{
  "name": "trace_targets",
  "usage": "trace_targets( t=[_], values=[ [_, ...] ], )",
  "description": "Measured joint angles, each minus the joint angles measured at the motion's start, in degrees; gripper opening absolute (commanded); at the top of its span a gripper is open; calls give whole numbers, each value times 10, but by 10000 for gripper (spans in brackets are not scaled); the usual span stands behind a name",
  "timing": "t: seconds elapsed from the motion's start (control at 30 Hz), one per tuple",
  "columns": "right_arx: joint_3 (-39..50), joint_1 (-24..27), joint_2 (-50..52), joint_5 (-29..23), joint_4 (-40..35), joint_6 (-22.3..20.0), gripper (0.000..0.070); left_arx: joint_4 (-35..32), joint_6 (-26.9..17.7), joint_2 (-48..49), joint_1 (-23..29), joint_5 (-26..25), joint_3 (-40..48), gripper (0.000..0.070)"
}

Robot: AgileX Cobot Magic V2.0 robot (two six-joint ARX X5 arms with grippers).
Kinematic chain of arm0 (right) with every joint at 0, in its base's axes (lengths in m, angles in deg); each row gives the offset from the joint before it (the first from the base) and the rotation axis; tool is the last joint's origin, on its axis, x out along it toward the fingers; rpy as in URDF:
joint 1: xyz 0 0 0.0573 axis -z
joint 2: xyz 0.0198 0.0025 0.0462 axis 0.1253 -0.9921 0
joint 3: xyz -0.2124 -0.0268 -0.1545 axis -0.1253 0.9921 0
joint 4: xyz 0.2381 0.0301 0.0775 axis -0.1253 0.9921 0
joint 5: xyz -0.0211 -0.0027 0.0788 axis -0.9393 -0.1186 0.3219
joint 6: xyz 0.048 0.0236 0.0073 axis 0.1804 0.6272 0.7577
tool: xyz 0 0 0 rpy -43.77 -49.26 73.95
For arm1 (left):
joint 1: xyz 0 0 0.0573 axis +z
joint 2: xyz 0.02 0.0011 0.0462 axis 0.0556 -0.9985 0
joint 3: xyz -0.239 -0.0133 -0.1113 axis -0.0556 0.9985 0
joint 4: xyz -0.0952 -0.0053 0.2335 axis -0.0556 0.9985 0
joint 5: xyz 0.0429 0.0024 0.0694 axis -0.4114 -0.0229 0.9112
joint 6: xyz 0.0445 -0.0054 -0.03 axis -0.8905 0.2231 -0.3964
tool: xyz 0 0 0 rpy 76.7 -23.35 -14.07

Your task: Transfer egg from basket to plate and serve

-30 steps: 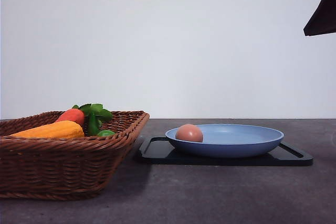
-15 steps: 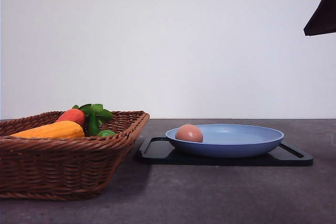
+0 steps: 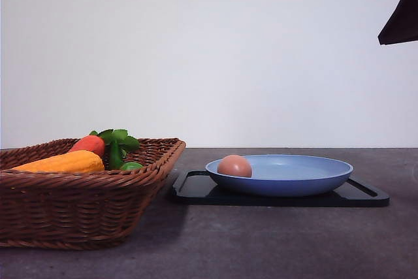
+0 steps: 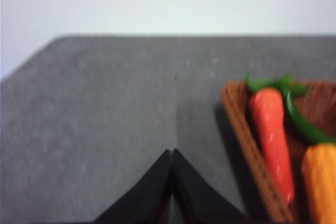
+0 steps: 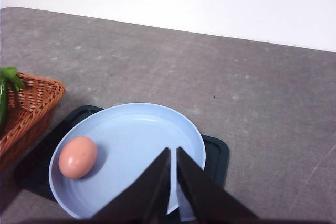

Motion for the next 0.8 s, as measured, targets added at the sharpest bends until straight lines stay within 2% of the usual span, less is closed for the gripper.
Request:
trace_targets(
  t=[0.33,0.8],
  values=[
    [0,0,0,0,0,0,0,-24,0,1,0,0,24,0],
    [0,0,0,0,0,0,0,-25,0,1,0,0,24,0]
  ],
)
